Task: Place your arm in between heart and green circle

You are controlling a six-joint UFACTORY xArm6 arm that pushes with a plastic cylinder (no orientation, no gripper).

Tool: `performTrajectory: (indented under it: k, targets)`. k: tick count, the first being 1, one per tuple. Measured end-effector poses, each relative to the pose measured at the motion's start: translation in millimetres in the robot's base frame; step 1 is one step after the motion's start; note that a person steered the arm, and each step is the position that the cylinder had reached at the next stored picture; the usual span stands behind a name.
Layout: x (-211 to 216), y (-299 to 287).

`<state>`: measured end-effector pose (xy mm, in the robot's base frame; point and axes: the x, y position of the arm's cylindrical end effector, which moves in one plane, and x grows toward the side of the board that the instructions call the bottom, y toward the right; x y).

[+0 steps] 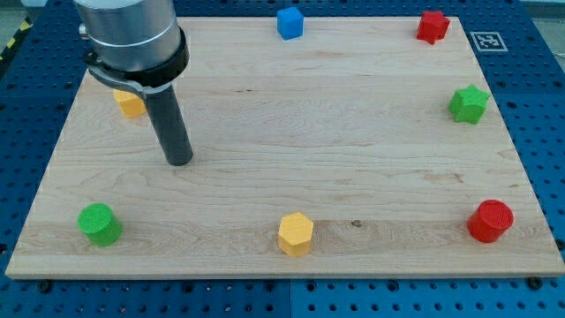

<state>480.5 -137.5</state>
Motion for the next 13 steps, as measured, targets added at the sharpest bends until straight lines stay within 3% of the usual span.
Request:
performTrajectory:
  k: [13]
  targets:
    - [-2.0,-34.2]
